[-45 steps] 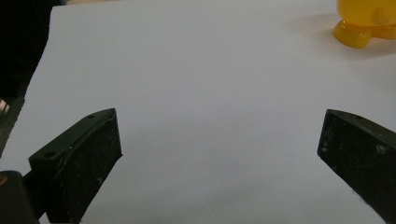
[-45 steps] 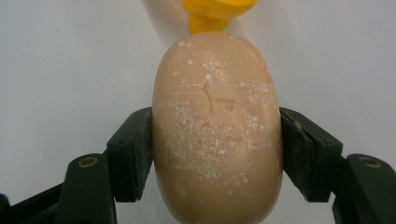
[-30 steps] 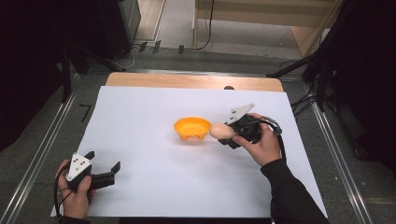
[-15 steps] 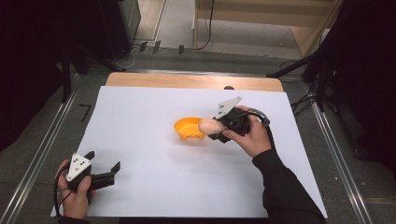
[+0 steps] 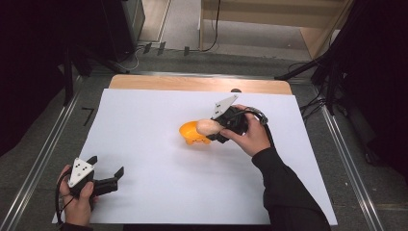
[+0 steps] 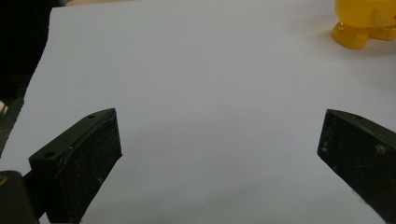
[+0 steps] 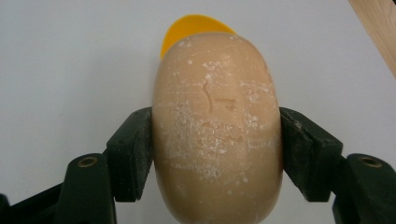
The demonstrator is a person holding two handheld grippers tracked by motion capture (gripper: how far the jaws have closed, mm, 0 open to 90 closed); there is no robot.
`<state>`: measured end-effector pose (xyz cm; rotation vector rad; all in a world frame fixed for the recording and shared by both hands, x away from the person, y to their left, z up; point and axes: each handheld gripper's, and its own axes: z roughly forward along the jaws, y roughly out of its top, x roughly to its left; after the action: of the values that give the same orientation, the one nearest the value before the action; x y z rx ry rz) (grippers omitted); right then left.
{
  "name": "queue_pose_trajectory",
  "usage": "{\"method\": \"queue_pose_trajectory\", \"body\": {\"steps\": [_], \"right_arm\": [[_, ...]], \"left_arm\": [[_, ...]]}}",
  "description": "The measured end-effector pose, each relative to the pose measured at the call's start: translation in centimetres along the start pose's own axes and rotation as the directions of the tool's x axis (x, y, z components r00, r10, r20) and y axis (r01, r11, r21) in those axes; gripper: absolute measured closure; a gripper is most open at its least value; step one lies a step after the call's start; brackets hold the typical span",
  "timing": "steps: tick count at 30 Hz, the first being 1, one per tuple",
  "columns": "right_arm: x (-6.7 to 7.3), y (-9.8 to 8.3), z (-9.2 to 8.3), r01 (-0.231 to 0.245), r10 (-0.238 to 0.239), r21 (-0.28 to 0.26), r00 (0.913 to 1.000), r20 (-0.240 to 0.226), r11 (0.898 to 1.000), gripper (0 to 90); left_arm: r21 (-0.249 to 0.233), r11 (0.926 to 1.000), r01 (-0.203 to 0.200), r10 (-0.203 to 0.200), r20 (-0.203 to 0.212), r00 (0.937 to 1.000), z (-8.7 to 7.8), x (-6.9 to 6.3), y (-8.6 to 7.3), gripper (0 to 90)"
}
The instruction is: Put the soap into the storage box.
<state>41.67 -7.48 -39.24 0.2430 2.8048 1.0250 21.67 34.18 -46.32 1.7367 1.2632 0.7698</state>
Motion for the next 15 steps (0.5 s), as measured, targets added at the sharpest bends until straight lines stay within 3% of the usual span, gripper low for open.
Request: {"method": "queue_pose_trajectory", "body": {"steps": [15], "right_arm": [[-1.3,2.7,1.9,0.054,-0.053,0.014,0.997,-0.057,0.998,33.1]], "left_arm": [[-0.003,1.0,0.001,-0.001,0.003,1.0,0.0,0.0,0.0,0.0]]}}
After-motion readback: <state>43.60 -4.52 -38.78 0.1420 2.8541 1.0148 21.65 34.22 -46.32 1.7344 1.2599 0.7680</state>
